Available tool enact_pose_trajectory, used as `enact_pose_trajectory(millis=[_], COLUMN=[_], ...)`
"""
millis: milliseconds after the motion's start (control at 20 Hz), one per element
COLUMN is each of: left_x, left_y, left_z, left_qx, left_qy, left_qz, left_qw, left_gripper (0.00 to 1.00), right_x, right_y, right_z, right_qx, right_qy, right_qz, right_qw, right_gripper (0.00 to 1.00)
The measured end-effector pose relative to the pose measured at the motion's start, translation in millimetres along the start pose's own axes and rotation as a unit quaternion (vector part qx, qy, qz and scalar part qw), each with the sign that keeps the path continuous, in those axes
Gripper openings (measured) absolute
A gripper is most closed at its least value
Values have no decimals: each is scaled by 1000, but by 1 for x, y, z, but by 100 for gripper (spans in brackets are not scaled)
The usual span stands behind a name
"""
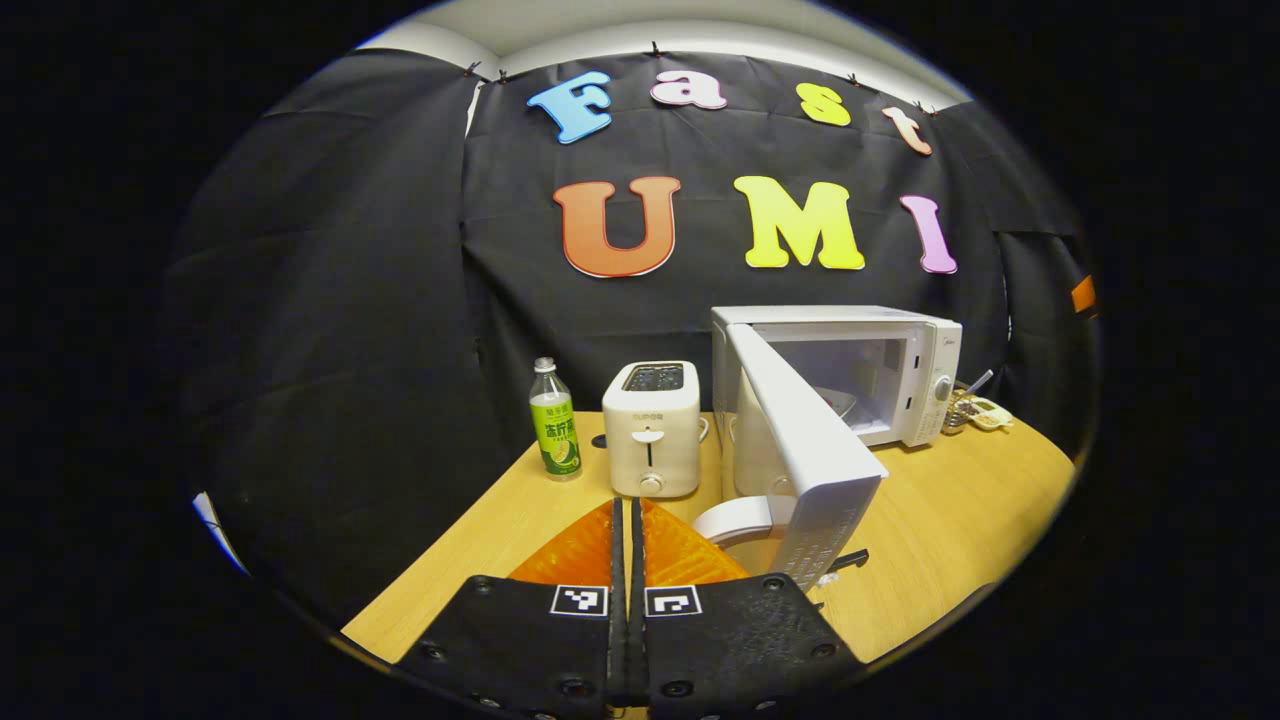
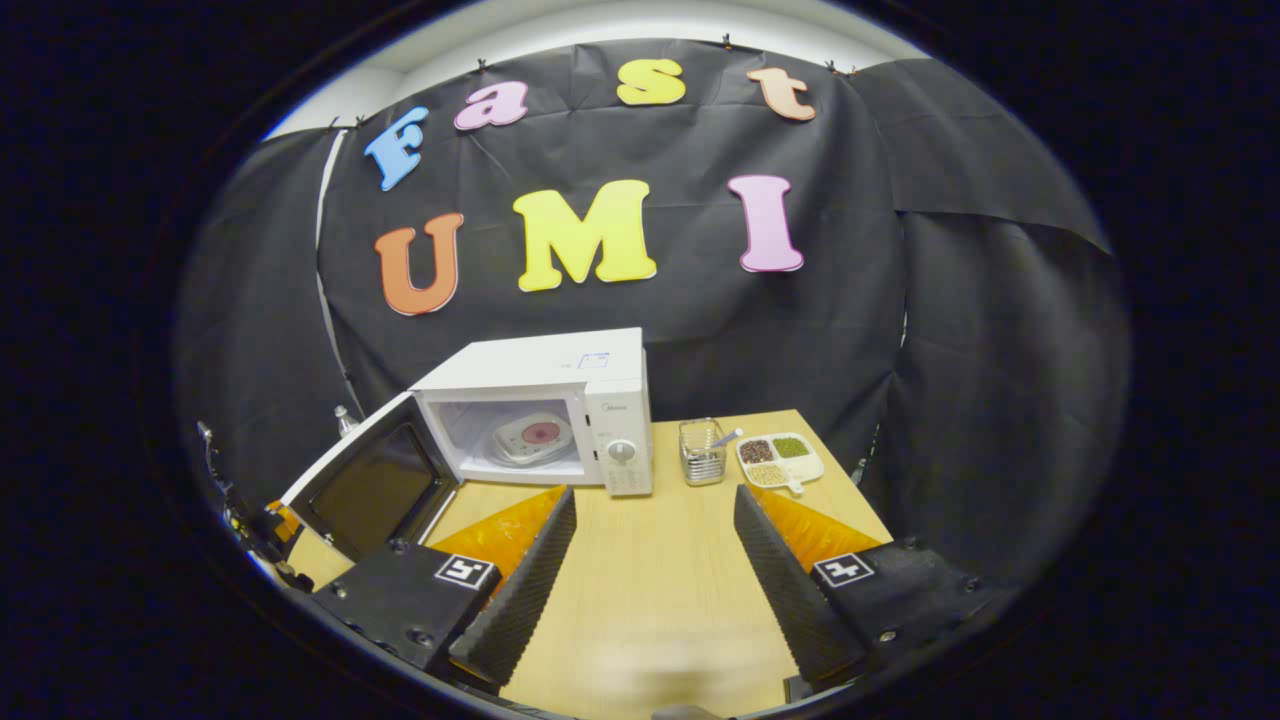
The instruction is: Open the microwave oven with the left hand, put the food in, and close the microwave oven.
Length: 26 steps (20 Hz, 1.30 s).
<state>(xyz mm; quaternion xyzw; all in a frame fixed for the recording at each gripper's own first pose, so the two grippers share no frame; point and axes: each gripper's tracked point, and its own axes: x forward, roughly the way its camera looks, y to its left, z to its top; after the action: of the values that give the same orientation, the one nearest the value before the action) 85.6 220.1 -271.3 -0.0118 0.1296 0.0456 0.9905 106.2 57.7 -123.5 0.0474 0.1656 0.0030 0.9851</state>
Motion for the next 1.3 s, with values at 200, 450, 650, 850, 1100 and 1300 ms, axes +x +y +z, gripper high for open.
enact_pose_trajectory(millis=[200,450,650,850,1100,1300], left_x=[1,4,10,19,47,85], left_y=[-37,-105,-153,-200,-261,-311], left_z=[1,1,5,5,14,28], left_qx=[-3,-4,1,17,16,15], left_qy=[0,-1,-2,-1,-5,-12], left_qz=[-23,-83,-122,-160,-192,-214], left_qw=[1000,997,993,987,981,977], left_gripper=[0,0,10,0,0,0], right_x=[2,4,5,12,22,30], right_y=[-7,-22,-38,-55,-80,-99], right_z=[6,6,5,6,12,16], right_qx=[-1,2,2,1,-6,5], right_qy=[1,0,5,10,13,21], right_qz=[1,-4,-9,-17,-28,-34], right_qw=[1000,1000,1000,1000,999,999], right_gripper=[100,100,100,100,100,100])
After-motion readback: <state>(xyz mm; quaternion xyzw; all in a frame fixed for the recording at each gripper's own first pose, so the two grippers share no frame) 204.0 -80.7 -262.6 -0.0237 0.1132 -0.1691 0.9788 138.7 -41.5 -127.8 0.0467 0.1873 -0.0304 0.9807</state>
